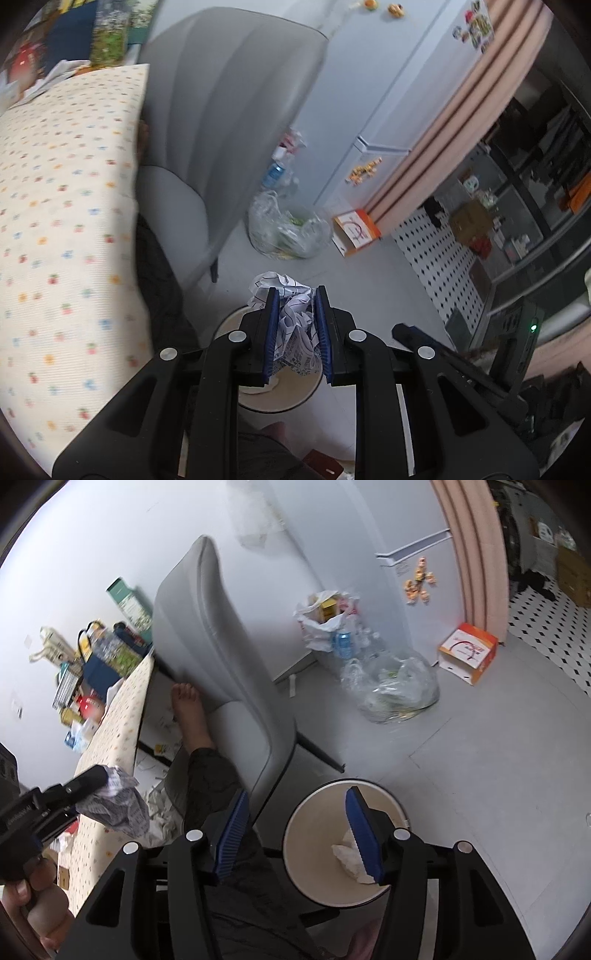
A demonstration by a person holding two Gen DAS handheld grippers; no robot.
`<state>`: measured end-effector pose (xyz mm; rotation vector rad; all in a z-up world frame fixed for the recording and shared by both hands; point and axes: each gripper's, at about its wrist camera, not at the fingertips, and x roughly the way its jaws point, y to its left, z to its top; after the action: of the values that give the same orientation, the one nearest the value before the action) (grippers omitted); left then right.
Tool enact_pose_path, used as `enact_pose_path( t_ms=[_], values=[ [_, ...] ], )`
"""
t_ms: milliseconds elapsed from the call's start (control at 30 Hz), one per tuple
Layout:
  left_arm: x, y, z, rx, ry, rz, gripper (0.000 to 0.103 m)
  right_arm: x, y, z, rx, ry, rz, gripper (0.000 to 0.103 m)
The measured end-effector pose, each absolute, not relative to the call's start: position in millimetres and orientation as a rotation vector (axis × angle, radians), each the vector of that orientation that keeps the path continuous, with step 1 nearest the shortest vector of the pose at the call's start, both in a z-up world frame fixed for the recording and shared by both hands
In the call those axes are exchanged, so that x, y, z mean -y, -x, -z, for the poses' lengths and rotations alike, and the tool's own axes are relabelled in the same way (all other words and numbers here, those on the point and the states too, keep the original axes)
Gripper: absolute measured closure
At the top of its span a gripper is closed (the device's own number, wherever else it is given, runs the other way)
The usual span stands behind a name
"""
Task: Collect trash
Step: 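Carry both items over the floor bin and open the right tool, then open the left tool to drop the grey foil paper into the bin, then move both tools back to the trash on the table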
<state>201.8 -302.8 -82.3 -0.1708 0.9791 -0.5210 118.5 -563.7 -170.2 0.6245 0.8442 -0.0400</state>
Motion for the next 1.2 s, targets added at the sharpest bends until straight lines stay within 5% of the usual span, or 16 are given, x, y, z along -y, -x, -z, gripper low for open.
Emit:
enact_pose_path(
  t_ms=[200,300,533,1200],
  values=[
    [343,-202,94,-1.022,0.136,0.582,0.078,599,-101,162,-0.803,-0.645,0.108,0.045],
    [358,-202,100,-1.041,0.129,0.597,0.037,613,-94,159,-0.790,-0.653,0.134,0.045],
    [354,-201,96,-1.026,0.140,0.570,0.015,623,-87,155,-0.772,-0.663,0.138,0.045],
    [233,-181,52,-0.885,0.259,0.409,0.006,534,-107,109,-0.746,-0.549,-0.002,0.009]
  ],
)
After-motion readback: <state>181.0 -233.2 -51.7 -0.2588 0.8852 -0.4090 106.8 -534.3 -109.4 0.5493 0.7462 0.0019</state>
